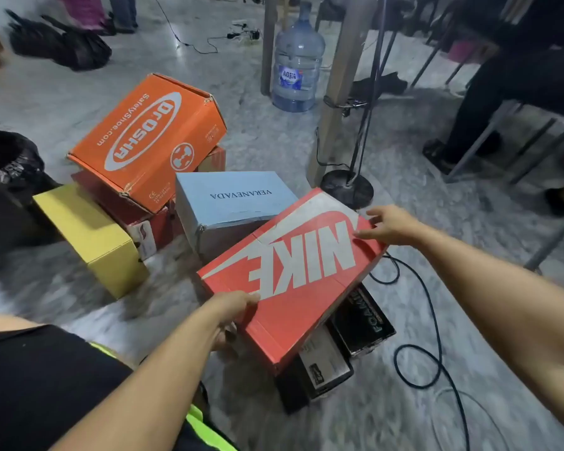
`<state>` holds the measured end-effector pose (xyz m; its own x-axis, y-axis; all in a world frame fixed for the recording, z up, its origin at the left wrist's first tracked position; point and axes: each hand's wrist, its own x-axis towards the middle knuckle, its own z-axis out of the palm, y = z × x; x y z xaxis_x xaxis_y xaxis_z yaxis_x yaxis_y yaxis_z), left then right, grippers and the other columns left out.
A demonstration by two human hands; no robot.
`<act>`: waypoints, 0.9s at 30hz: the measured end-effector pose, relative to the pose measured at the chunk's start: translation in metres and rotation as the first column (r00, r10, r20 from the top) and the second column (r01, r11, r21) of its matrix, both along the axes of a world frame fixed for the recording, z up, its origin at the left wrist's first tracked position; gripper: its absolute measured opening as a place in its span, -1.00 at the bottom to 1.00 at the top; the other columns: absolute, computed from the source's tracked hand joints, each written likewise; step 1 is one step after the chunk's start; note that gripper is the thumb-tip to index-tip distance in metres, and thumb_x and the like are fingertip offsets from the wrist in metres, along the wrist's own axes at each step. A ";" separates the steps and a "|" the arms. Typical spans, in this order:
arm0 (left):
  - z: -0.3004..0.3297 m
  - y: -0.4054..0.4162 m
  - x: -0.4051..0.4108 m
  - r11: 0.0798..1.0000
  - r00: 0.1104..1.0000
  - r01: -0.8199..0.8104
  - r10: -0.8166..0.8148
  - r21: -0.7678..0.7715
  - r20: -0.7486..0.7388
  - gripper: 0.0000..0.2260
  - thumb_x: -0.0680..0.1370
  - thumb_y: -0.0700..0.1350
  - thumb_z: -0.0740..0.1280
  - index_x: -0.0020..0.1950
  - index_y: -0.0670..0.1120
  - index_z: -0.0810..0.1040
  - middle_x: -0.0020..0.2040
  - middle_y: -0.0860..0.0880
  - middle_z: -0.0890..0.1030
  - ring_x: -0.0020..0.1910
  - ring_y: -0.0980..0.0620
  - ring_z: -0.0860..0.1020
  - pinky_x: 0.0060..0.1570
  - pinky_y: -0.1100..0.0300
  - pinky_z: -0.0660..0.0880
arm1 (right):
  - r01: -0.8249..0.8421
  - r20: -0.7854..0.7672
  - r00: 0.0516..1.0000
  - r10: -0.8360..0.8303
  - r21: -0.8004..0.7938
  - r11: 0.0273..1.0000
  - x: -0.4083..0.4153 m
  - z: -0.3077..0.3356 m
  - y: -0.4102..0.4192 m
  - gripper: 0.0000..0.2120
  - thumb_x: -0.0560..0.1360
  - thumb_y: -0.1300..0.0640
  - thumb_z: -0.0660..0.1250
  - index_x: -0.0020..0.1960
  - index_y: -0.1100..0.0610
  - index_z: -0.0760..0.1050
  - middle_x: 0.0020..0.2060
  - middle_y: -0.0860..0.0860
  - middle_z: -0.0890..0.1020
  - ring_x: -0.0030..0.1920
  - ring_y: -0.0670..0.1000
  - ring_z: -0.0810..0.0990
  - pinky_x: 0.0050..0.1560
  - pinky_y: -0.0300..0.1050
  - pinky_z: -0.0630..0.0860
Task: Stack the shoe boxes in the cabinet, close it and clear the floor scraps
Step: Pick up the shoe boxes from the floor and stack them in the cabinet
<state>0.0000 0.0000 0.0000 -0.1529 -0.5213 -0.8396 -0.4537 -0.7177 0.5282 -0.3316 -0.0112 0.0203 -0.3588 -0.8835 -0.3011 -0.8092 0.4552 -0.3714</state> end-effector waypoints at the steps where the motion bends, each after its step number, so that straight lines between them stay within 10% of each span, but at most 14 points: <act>1: -0.002 0.002 -0.001 1.000 1.000 0.005 -0.005 -0.015 -0.011 -0.72 0.59 -0.08 0.33 0.17 -0.22 0.39 0.05 -0.21 0.52 -0.01 -0.26 0.52 0.04 -0.29 0.46 | 0.042 0.063 0.997 -0.042 -0.003 0.999 -0.002 -0.002 0.003 -0.48 0.42 -0.08 0.47 0.29 0.13 0.49 0.16 0.08 0.61 0.06 0.11 0.59 0.04 0.08 0.59; 7: -0.005 -0.003 0.001 0.997 0.999 0.022 -0.024 -0.072 -0.026 -0.87 0.58 -0.18 0.31 0.06 -0.22 0.47 -0.13 -0.19 0.57 -0.21 -0.19 0.57 -0.21 -0.23 0.60 | 0.199 0.343 0.921 -0.185 -0.008 0.980 -0.005 -0.009 0.016 -0.50 0.47 0.05 0.45 0.36 0.08 0.44 0.08 0.07 0.60 -0.02 0.16 0.64 -0.19 0.17 0.66; 16: 0.031 -0.011 0.000 0.969 0.991 -0.089 0.063 -0.232 -0.116 -0.73 0.53 -0.15 0.36 0.18 -0.22 0.45 -0.04 -0.16 0.59 -0.22 -0.07 0.53 -0.25 0.13 0.47 | 0.147 0.198 0.974 -0.110 -0.184 0.972 -0.003 0.065 0.012 -0.48 0.41 -0.08 0.47 0.34 -0.05 0.48 0.11 -0.04 0.61 0.03 0.09 0.59 0.04 0.29 0.56; 19: 0.046 -0.026 0.005 0.910 0.970 -0.228 0.181 -0.348 -0.162 -0.37 0.42 -0.07 0.41 0.40 -0.28 0.29 0.18 -0.18 0.58 0.01 -0.14 0.61 -0.16 0.14 0.52 | 0.108 0.199 0.978 -0.057 -0.255 0.961 0.009 0.094 0.009 -0.46 0.42 -0.07 0.47 0.37 -0.12 0.44 0.09 -0.02 0.60 0.04 0.09 0.56 0.09 0.30 0.51; 23: 0.079 -0.047 0.022 0.769 0.932 -0.359 0.262 -0.528 -0.252 -0.70 0.51 -0.17 0.36 0.21 -0.18 0.44 0.06 -0.10 0.61 -0.11 -0.06 0.60 -0.35 0.18 0.48 | 0.054 0.241 0.970 0.039 -0.367 0.929 0.032 0.127 -0.001 -0.56 0.45 -0.01 0.46 0.30 -0.14 0.49 0.00 0.08 0.66 -0.05 0.08 0.58 -0.10 0.06 0.51; 27: 0.119 -0.067 0.057 0.615 0.920 -0.389 0.299 -0.686 -0.253 -0.77 0.35 -0.07 0.42 -0.04 -0.09 0.55 0.02 -0.08 0.64 -0.04 -0.10 0.62 0.03 -0.02 0.60 | -0.051 0.260 0.950 0.174 -0.419 0.906 0.063 0.160 -0.014 -0.65 0.39 -0.05 0.49 0.13 0.02 0.58 -0.05 0.18 0.69 -0.18 0.06 0.62 -0.21 -0.05 0.48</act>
<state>0.0566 -0.0667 0.1186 0.1038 -0.9788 -0.1767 -0.1646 -0.1922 0.9675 -0.2686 -0.0251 0.1798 -0.2028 -0.9791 0.0153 -0.6773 0.1290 -0.7243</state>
